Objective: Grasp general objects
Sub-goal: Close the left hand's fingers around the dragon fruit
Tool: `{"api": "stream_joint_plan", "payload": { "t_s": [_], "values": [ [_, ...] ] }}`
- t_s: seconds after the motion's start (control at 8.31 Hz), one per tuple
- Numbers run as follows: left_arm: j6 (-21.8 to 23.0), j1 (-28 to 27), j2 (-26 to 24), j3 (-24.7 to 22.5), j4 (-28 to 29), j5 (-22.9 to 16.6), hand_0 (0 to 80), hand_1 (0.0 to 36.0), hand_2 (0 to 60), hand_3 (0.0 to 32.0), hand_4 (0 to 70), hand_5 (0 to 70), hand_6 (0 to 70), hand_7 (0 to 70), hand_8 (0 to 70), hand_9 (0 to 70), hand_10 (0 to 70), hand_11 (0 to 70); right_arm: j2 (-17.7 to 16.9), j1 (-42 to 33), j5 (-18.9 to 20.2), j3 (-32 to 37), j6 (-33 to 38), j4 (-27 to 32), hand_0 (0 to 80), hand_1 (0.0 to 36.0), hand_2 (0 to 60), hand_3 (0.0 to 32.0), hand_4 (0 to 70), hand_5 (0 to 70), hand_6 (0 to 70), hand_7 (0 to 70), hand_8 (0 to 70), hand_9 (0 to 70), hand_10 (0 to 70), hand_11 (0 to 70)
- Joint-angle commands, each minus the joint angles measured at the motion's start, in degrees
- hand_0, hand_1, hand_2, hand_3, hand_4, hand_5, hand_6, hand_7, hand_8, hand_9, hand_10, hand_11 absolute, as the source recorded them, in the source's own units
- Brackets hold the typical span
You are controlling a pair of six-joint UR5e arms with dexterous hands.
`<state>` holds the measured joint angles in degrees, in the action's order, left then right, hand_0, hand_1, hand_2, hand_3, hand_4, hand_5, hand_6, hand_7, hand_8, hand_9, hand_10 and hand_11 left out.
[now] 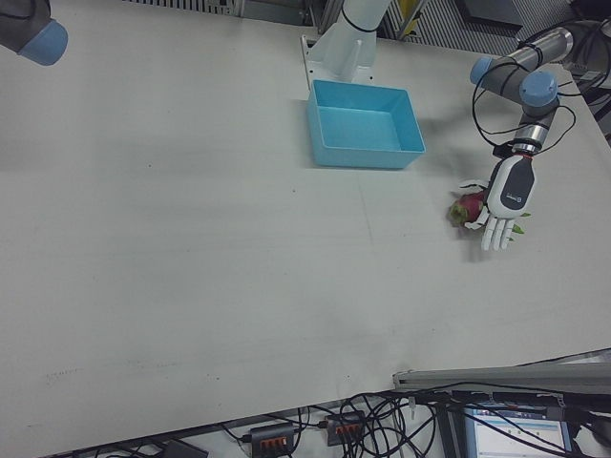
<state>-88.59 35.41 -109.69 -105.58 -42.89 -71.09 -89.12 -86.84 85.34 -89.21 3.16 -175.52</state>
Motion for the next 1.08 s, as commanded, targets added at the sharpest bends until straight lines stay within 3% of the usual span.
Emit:
{"api": "stream_joint_plan", "payload": {
  "t_s": [0.0,0.12,0.24,0.36,0.48,0.6,0.72,0.84,0.96],
  "values": [
    [0.0,-0.3,-0.1,0.7,-0.4,0.0,57.8,27.8,22.0,0.0,3.7,15.2,0.0,8.7,0.0,0.3,3.7,8.4,0.0,0.0,0.0,0.0,0.0,0.0,0.0,0.0,0.0,0.0,0.0,0.0,0.0,0.0,0.0,0.0,0.0,0.0],
    [-0.1,-0.3,-0.1,1.2,-0.4,0.0,57.3,27.6,22.6,0.0,4.4,15.4,0.0,9.0,0.0,0.4,4.0,8.8,0.0,0.0,0.0,0.0,0.0,-0.1,0.0,0.0,0.0,0.0,0.0,0.0,0.0,0.0,0.0,0.0,0.0,0.0],
    [-0.1,-0.3,0.0,1.5,-0.4,0.1,57.4,28.7,28.2,0.0,5.0,21.3,2.1,13.1,0.0,1.2,6.2,12.0,0.0,0.0,0.0,0.0,0.0,0.0,0.0,0.0,0.0,0.0,0.0,0.0,0.0,0.0,0.0,0.0,0.0,0.0],
    [-0.1,-0.2,0.0,1.6,-0.4,0.1,56.9,31.1,39.7,0.0,5.0,32.0,5.0,19.1,0.2,2.4,10.9,18.9,0.0,0.0,0.0,0.0,0.0,-0.1,0.0,0.0,0.0,0.0,0.0,0.0,0.0,0.0,0.0,0.0,0.0,0.0],
    [-0.1,-0.3,-0.1,1.8,-0.4,0.1,54.8,36.0,60.0,0.0,5.7,53.5,7.4,27.6,1.6,4.2,20.6,33.2,0.0,0.0,0.0,0.0,0.0,0.0,0.0,0.0,0.0,0.0,0.0,0.0,0.0,0.0,0.0,0.0,0.0,0.0],
    [-1.1,-0.2,-0.1,1.8,-0.4,0.1,52.4,36.0,60.0,0.0,8.5,69.3,10.7,31.9,6.2,9.5,29.2,45.0,0.0,0.0,0.0,0.0,0.0,-0.1,0.0,0.0,0.0,0.0,0.0,0.0,0.0,0.0,0.0,0.0,0.0,0.0],
    [-2.5,-0.2,-0.1,1.8,-0.4,0.2,50.3,36.0,60.0,0.0,13.5,70.0,14.9,35.7,12.4,16.7,35.9,53.0,0.0,0.0,0.0,0.0,0.0,0.0,0.0,0.0,0.0,0.0,0.0,0.0,0.0,0.0,0.0,0.0,0.0,0.0],
    [-2.6,-0.1,-0.1,2.0,-0.2,0.2,48.2,36.0,60.0,0.0,16.5,70.0,18.8,36.0,18.0,21.6,49.9,70.0,0.0,0.0,0.0,0.0,0.0,0.0,0.0,0.0,0.0,0.0,0.0,0.0,0.0,0.0,0.0,0.0,0.0,0.0],
    [-2.6,0.3,-0.1,1.4,-0.2,0.2,47.0,36.0,60.0,0.0,15.5,70.0,16.4,32.7,15.3,18.9,53.4,70.0,0.0,0.0,0.0,0.0,0.0,0.0,0.0,0.0,0.0,0.0,0.0,0.0,0.0,0.0,0.0,0.0,0.0,0.0]
  ]
}}
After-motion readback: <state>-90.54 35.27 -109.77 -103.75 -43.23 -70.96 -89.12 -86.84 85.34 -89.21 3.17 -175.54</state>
